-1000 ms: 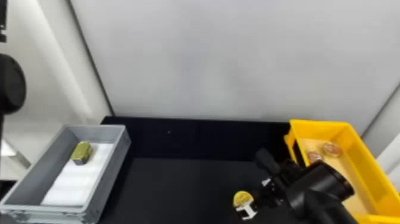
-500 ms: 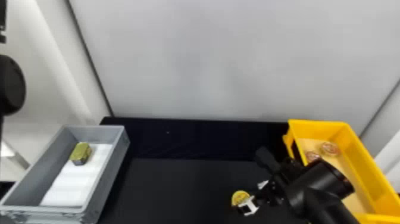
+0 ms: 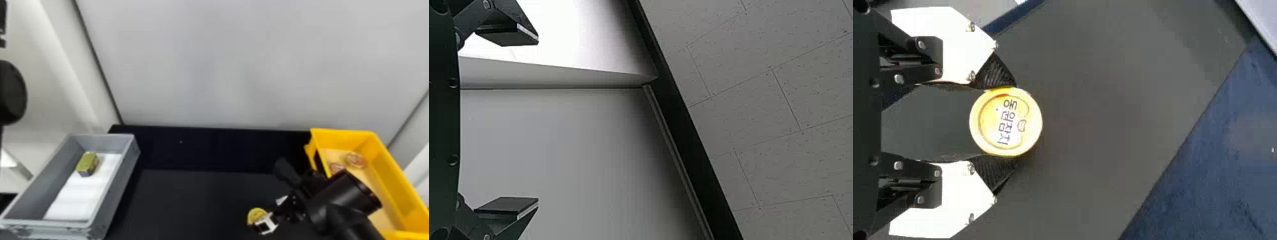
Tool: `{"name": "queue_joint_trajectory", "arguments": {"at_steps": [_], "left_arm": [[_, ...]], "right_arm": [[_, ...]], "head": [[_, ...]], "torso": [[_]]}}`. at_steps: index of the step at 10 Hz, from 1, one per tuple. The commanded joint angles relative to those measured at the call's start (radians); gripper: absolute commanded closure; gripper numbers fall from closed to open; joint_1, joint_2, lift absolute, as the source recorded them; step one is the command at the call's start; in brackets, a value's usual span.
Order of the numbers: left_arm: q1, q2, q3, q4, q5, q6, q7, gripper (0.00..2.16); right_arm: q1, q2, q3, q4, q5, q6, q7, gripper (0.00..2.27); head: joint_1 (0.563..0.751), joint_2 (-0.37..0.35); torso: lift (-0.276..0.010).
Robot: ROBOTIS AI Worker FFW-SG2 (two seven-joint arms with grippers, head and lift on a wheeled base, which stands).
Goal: Pick up the round yellow can and place it in the yellow rectangular box
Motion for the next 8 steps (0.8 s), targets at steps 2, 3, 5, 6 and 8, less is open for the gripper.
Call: {"name": "queue_joint_trajectory", "arguments": {"at_steps": [2,3,5,6,8], "left_arm": [[0.005,0.004,0.005,-0.002,0.004,0.002,0.000,0.14],[0.006,0.006,0.003,-0.002,0.004,0.002,0.000,0.14],[0.006,0.015,0.003,-0.002,0.007,0.005,0.000,0.14],[0.006,0.017,0.005,-0.003,0.007,0.007,0.000,0.14],[0.003,0.021,0.003,-0.003,0.008,0.008,0.000,0.14]], "right_arm": [[0.020,-0.040,-0.015,-0.187,0.064,0.106,0.073,0.69],[0.017,-0.056,-0.021,-0.223,0.081,0.124,0.095,0.69],[-0.018,-0.097,-0.035,-0.265,0.107,0.155,0.122,0.69],[-0.035,-0.119,-0.049,-0.282,0.124,0.164,0.130,0.69],[-0.066,-0.157,-0.095,-0.308,0.144,0.175,0.133,0.69]], "head": [[0.663,0.054],[0.663,0.054],[0.663,0.054],[0.663,0.054],[0.663,0.054]], "torso": [[-0.010],[-0.010],[-0.010],[-0.010],[-0.010]]}}
